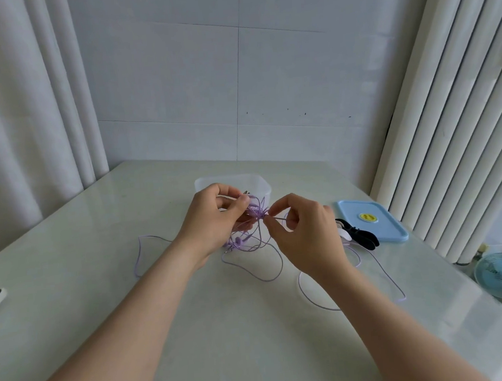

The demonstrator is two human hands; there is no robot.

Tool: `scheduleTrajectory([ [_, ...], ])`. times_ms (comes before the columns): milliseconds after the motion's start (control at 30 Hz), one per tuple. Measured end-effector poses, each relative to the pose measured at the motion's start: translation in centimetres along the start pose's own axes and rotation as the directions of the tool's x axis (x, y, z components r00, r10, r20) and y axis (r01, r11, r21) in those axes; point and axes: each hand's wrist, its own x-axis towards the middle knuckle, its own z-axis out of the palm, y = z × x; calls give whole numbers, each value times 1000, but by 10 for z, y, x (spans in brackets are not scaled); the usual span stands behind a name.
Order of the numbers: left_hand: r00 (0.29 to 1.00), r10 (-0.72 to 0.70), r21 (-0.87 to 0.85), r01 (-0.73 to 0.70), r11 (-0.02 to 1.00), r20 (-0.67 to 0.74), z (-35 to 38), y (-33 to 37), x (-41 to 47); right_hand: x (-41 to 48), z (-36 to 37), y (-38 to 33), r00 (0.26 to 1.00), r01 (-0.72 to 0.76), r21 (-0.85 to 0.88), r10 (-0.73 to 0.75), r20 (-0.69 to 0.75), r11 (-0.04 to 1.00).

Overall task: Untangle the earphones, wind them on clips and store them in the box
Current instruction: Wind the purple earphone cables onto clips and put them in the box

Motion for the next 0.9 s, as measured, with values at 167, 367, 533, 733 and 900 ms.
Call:
scheduleTrajectory([
  [167, 1000, -9, -25, 10, 1000, 7, 1, 3, -4, 0, 1, 1, 995, 94, 23, -95, 27, 995],
  [367, 999, 8, 34, -9, 999, 46, 1, 0, -3, 0, 1, 0, 992, 32, 103, -44, 116, 994],
  [533, 994, -14, -29, 17, 999, 110, 2, 2, -4, 1, 3, 4, 996, -18, 81, 11, 90, 997],
  [733, 994, -10, -21, 13, 1000, 105, 0, -1, -1, 3, 2, 4, 994, -72, 120, 61, 89, 990],
  [900, 995, -103, -127, 103, 987, 2, -2, -4, 2, 1, -2, 0, 977, -138, 206, 100, 188, 969],
])
